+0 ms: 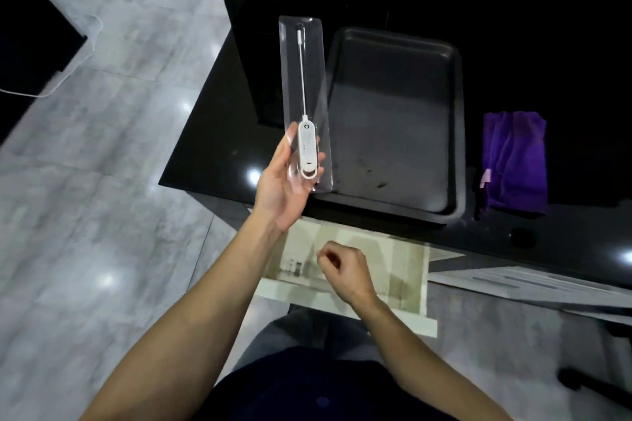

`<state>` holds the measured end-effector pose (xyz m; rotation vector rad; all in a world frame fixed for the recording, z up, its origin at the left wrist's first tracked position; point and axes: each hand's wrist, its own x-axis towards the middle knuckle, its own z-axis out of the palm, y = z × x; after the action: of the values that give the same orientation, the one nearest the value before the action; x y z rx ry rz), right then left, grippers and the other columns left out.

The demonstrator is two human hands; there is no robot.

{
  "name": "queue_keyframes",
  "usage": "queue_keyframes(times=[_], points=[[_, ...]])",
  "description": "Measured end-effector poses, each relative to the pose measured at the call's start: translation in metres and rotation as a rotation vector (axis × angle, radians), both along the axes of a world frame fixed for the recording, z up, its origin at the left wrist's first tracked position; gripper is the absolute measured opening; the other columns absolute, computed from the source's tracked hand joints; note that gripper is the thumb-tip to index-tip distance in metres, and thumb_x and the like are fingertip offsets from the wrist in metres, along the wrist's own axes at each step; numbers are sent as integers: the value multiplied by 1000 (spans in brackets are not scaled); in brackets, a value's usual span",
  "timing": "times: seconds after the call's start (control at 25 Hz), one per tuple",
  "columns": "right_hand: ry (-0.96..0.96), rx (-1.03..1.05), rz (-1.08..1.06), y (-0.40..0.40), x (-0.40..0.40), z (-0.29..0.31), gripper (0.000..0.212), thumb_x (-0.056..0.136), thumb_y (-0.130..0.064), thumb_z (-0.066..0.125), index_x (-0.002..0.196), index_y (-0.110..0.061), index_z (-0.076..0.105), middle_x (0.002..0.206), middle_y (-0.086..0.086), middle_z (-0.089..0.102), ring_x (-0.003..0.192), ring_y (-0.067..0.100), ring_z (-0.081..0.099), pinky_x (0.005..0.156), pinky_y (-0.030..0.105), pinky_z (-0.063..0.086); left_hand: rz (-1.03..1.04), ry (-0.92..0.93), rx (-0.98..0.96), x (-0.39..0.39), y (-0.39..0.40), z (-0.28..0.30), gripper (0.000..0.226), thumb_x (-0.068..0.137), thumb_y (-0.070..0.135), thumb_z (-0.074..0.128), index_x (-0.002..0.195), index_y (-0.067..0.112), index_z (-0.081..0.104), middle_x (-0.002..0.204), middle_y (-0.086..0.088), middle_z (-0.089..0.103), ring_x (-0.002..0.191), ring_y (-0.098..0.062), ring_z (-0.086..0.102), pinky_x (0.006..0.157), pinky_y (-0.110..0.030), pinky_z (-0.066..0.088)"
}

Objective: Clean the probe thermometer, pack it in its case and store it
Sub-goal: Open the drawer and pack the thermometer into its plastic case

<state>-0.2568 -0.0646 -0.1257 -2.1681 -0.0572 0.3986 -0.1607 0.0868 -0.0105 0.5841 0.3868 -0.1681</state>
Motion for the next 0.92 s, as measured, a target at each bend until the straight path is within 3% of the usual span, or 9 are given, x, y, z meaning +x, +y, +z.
queue_keyframes(times=[0.12, 0.28, 0.6, 0.76, 0.92], points=[[335, -361, 140, -4, 5, -44, 22, 93, -29, 56, 110, -19, 67, 111, 4, 72, 101, 27, 66, 85, 33, 52, -31, -9, 24, -3, 6, -3, 40, 103, 25, 40, 141, 25, 48, 128, -8, 62, 96, -25, 63, 76, -28, 56], [417, -611, 264, -1, 16, -85, 42, 97, -28, 48, 137, -14, 49, 140, 12, 52, 126, 32, 50, 101, 37, 44, -71, -7, 43, -9, 19, -11, 41, 103, 25, 38, 143, 26, 46, 127, -8, 63, 97, -26, 63, 78, -28, 56], [292, -781, 348, 13, 17, -112, 52, 93, -29, 54, 140, -10, 42, 145, 12, 43, 129, 32, 41, 102, 40, 37, -141, 5, 35, -20, 30, -23, 40, 104, 24, 36, 143, 26, 46, 133, -11, 56, 94, -24, 68, 78, -28, 58], [313, -738, 309, 12, 22, -107, 51, 93, -19, 56, 141, -12, 38, 135, 11, 58, 119, 30, 56, 95, 35, 43, -143, 3, 38, -22, 29, -22, 40, 104, 25, 37, 142, 26, 47, 133, -11, 58, 96, -24, 68, 78, -28, 58], [324, -665, 354, 2, 21, -90, 26, 92, -11, 53, 113, -20, 66, 116, 6, 68, 103, 27, 62, 82, 30, 46, -136, -7, 46, -22, 30, -19, 40, 104, 25, 37, 143, 26, 46, 133, -12, 58, 97, -25, 65, 80, -29, 56]])
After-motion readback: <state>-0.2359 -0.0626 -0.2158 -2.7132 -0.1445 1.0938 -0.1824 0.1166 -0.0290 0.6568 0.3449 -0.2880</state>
